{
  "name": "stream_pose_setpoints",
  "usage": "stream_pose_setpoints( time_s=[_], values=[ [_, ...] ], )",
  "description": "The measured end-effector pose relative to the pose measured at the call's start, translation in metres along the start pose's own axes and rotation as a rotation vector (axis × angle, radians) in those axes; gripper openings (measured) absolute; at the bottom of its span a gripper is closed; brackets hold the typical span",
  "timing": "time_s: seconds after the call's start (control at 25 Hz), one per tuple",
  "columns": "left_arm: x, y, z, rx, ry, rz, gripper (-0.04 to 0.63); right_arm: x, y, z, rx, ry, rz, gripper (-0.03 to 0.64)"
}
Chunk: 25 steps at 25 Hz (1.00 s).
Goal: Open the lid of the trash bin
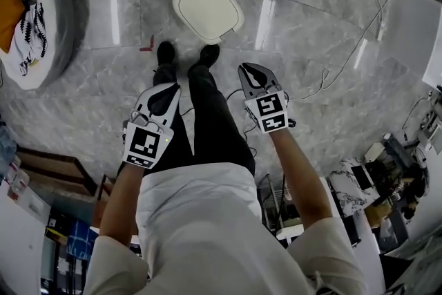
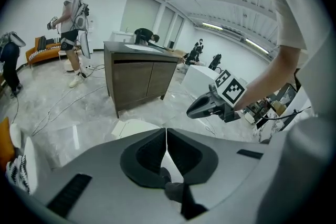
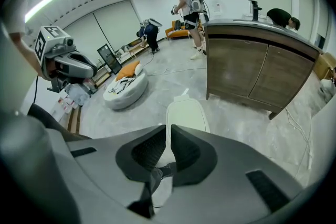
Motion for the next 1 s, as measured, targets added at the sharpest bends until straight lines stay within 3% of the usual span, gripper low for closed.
stream_pose_setpoints(
  time_s=[0.44,1.0],
  values=[
    [0.026,-0.018,-0.033,0.031,-0.085,-0.018,0.02,0.062,-0.012,0.008,0.045,-0.061,-0.052,0.037],
    [0.072,-0.049,-0.077,0.042,-0.132,-0.056,0.02,0.143,-0.052,0.036,0.153,-0.165,-0.139,0.037]
  ],
)
Point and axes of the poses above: the fingertips, and each gripper's own axes: x forward along the fingers, z to its right, y out of its top, the point moved 5 cm from there along -x, backward along the fingers
